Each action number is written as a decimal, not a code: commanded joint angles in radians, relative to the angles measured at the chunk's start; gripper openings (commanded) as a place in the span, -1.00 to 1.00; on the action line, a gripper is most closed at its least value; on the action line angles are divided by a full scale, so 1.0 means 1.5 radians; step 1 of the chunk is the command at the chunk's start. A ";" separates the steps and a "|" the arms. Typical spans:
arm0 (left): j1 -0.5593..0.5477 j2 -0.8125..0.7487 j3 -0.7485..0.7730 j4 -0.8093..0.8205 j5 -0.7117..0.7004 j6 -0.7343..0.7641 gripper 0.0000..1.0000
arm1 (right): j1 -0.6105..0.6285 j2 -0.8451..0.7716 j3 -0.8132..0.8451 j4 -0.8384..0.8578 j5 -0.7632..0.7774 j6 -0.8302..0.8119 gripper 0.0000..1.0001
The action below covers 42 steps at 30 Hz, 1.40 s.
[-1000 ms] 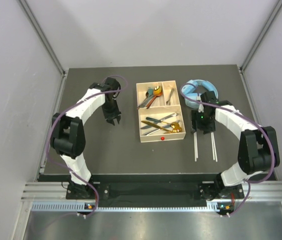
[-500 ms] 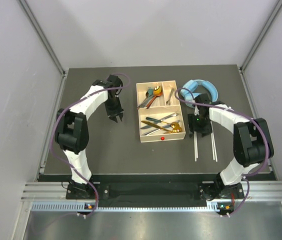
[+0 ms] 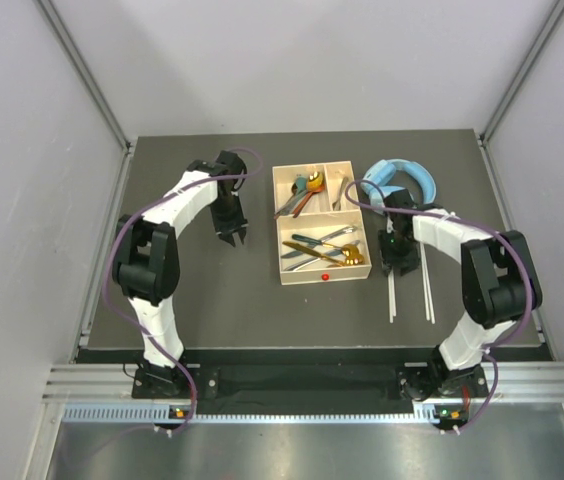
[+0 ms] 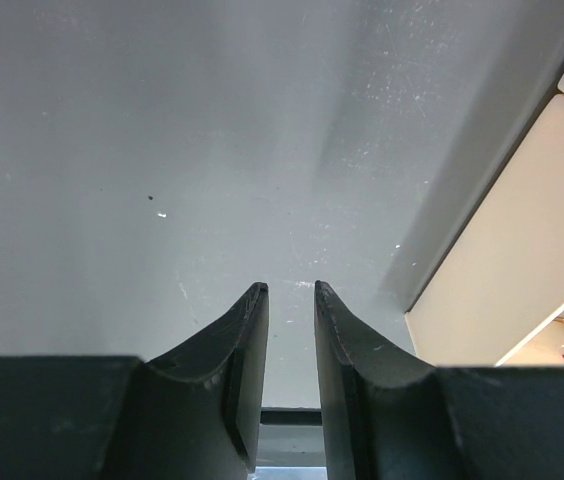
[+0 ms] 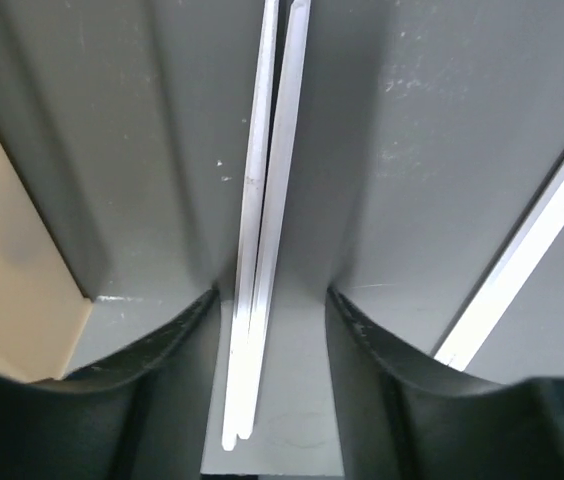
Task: Sort the eating utensils into containers
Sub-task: Place the knife in the storage box, then pick up the chopstick from the center of the board.
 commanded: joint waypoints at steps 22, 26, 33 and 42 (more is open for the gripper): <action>-0.001 -0.040 -0.025 -0.003 -0.006 -0.002 -0.39 | 0.020 -0.025 0.018 0.007 -0.025 0.012 -1.00; 0.000 -0.044 -0.031 0.001 -0.006 -0.003 -0.39 | 0.023 -0.053 0.070 -0.030 -0.026 0.011 -1.00; -0.001 -0.048 -0.034 0.003 -0.006 -0.001 -0.39 | 0.022 -0.078 0.146 -0.078 -0.017 0.010 -1.00; 0.000 -0.045 -0.028 0.002 -0.006 0.002 -0.39 | 0.028 -0.068 0.234 -0.118 -0.026 0.009 -1.00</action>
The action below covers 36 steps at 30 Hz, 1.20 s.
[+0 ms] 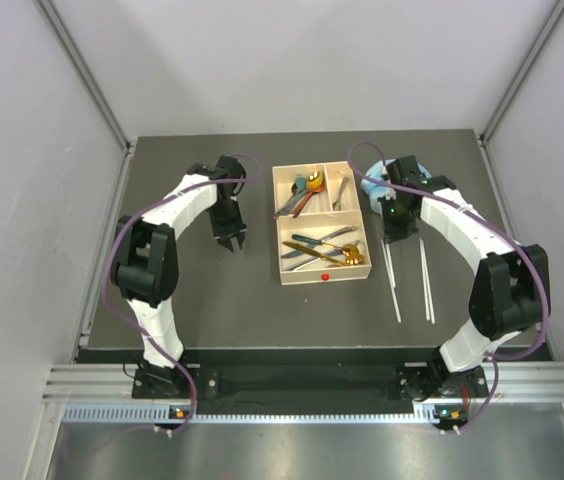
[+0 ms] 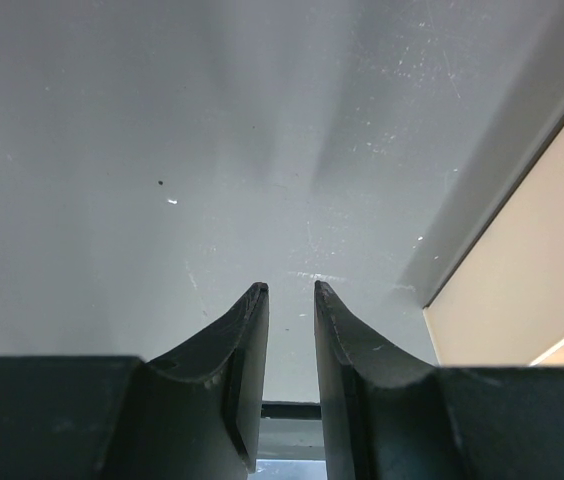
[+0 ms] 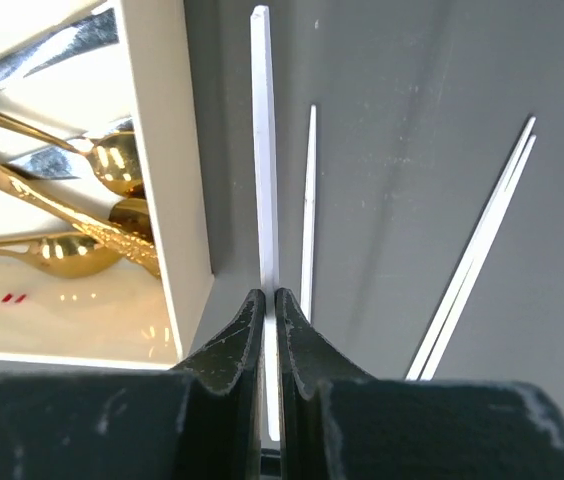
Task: Sort the eating utensils into containers
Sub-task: Pick up the chopstick from the center of the board.
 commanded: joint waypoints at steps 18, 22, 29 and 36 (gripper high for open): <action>0.001 -0.065 -0.043 -0.009 -0.039 0.005 -0.40 | 0.034 0.361 0.608 -0.102 -0.143 0.009 -1.00; 0.001 -0.072 -0.056 -0.010 -0.044 0.006 -0.40 | 0.036 0.380 0.597 -0.053 -0.155 0.028 -1.00; 0.001 -0.078 -0.068 -0.007 -0.044 0.003 -0.40 | 0.036 0.398 0.602 -0.047 -0.164 0.036 -1.00; 0.001 -0.075 -0.073 0.001 -0.037 0.002 -0.40 | 0.048 0.358 0.566 -0.063 -0.170 -0.011 -1.00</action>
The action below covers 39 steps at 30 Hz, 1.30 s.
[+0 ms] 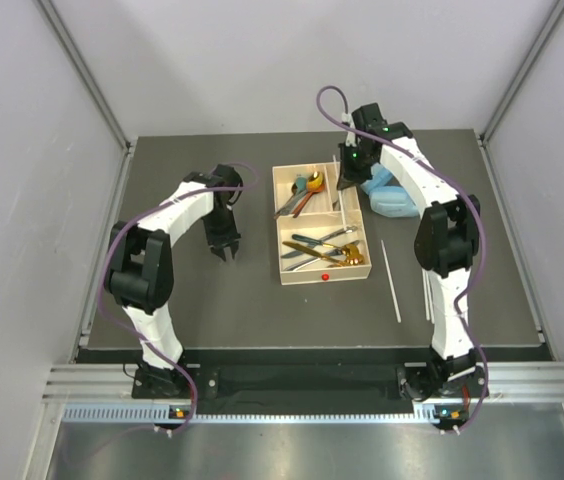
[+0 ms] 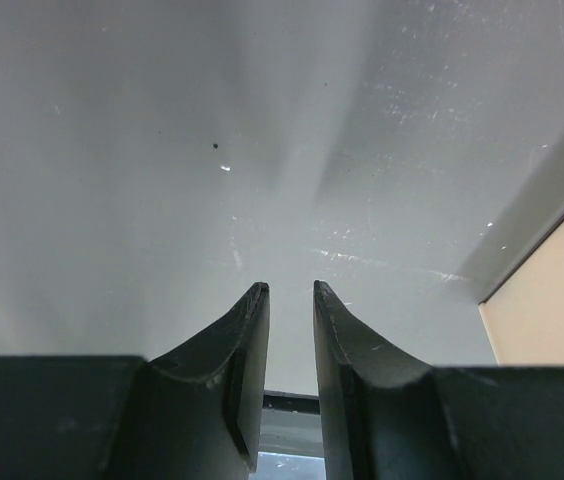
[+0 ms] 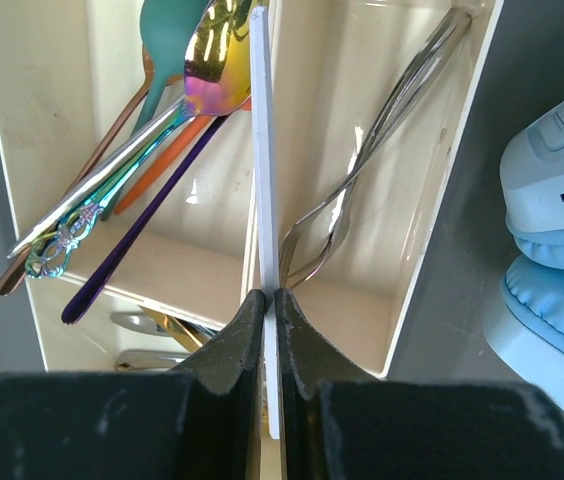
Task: Sort the eating utensils into containers
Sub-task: Pick up the chopstick from the center of the board, then place the chopstick in the storage box.
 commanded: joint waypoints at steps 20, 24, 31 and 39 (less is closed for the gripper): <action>0.001 -0.030 -0.013 0.011 0.008 0.017 -0.41 | 0.194 -0.280 -0.327 0.129 0.120 -0.332 -1.00; 0.001 -0.029 -0.038 0.026 0.023 0.029 -0.41 | 0.195 -0.267 -0.364 0.166 0.102 -0.397 -1.00; 0.000 -0.029 -0.063 0.034 0.025 0.046 -0.41 | 0.198 -0.195 -0.336 0.175 0.083 -0.439 -1.00; 0.000 -0.081 -0.141 0.062 0.044 0.037 -0.42 | 0.261 -0.243 -0.463 0.244 0.105 -0.438 -1.00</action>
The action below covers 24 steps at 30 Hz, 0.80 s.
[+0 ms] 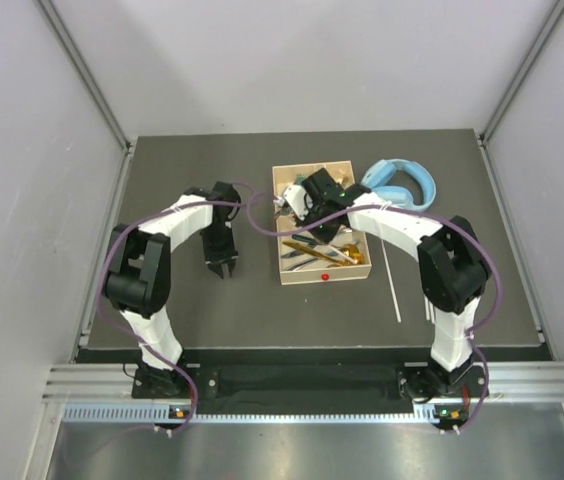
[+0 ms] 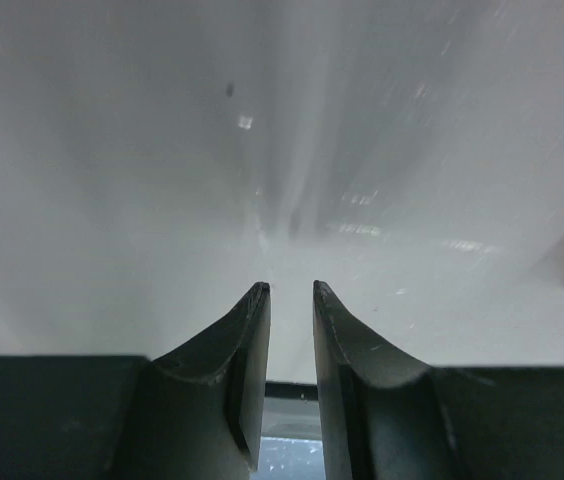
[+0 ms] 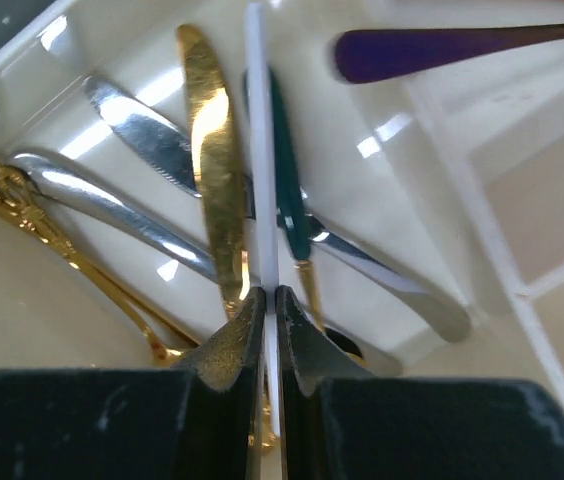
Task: Sort the eating utensils into containers
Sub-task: Place the chopstick in the storage box.
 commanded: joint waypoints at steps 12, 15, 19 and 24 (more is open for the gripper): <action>0.000 -0.134 -0.103 0.043 0.033 -0.022 -0.42 | 0.098 -0.067 -0.146 0.084 0.011 0.034 -1.00; 0.000 -0.150 -0.113 0.041 0.031 -0.025 -0.41 | 0.100 -0.082 -0.155 0.094 0.031 0.044 -0.77; 0.000 -0.170 -0.131 0.041 0.031 -0.028 -0.41 | 0.100 -0.103 -0.165 0.110 0.089 0.061 -0.18; 0.000 -0.182 -0.145 0.039 0.029 -0.029 -0.41 | 0.101 -0.165 -0.191 0.154 0.147 0.088 0.02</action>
